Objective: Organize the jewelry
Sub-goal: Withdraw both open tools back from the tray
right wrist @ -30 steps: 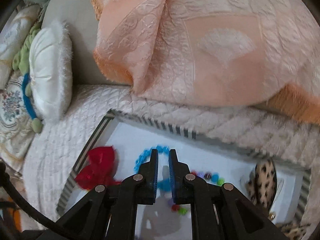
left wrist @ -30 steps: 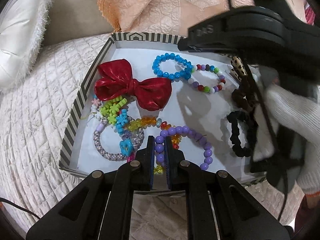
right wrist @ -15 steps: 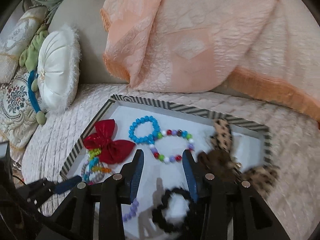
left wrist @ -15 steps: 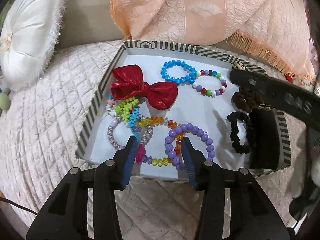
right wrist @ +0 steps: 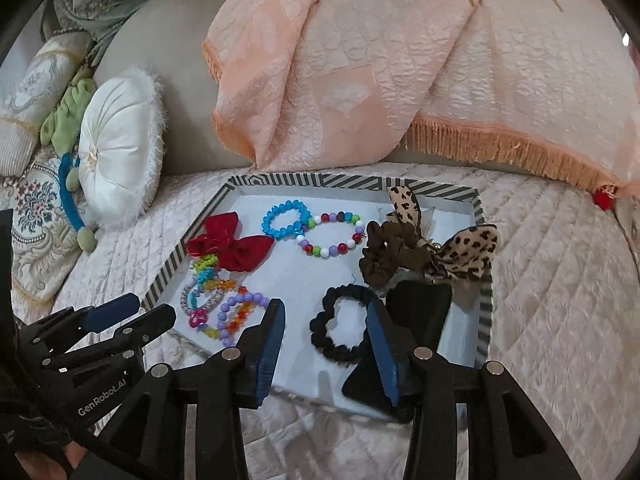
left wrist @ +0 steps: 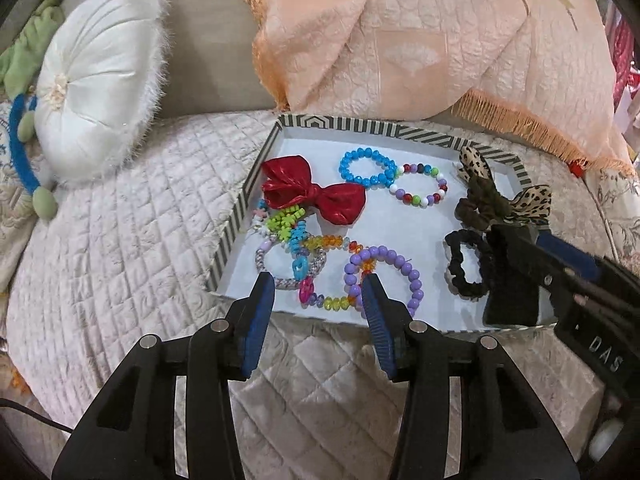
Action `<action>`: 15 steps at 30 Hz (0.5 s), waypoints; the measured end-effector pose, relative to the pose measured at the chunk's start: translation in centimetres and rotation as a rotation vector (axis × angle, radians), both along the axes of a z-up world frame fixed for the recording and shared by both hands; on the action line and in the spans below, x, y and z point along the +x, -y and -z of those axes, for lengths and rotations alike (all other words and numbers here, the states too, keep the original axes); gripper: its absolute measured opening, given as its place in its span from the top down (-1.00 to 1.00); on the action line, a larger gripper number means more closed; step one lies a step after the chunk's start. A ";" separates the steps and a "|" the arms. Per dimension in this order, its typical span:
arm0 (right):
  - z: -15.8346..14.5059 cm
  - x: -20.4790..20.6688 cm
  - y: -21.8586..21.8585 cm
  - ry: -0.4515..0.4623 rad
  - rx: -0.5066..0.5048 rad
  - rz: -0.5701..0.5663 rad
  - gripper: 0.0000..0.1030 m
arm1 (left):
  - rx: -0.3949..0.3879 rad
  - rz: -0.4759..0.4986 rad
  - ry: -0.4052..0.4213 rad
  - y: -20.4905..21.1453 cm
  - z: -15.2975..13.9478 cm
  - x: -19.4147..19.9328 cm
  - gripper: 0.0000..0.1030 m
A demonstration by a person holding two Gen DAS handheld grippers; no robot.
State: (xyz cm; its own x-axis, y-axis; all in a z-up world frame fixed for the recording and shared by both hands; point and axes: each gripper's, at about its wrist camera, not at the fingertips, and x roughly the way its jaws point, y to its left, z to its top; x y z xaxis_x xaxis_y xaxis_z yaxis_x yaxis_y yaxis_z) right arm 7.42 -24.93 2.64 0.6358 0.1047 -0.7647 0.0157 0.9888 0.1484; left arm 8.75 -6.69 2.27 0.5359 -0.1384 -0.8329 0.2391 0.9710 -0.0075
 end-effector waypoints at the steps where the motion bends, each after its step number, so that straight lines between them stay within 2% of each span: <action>1: -0.1 -0.2 -0.2 0.003 -0.006 0.002 0.21 | -0.004 -0.005 0.004 -0.2 -0.2 -0.2 0.13; 15: -1.7 -2.7 -1.1 0.037 -0.045 0.063 0.11 | 0.004 -0.033 0.052 -0.8 -2.3 -2.1 0.13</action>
State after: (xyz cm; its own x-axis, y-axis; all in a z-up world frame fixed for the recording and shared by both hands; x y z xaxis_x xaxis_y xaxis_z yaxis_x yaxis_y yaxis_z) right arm 4.69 -23.85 4.31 0.6683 0.0295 -0.7433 0.0734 0.9917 0.1053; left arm 6.64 -5.93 4.59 0.5828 -0.1169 -0.8042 0.2067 0.9784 0.0076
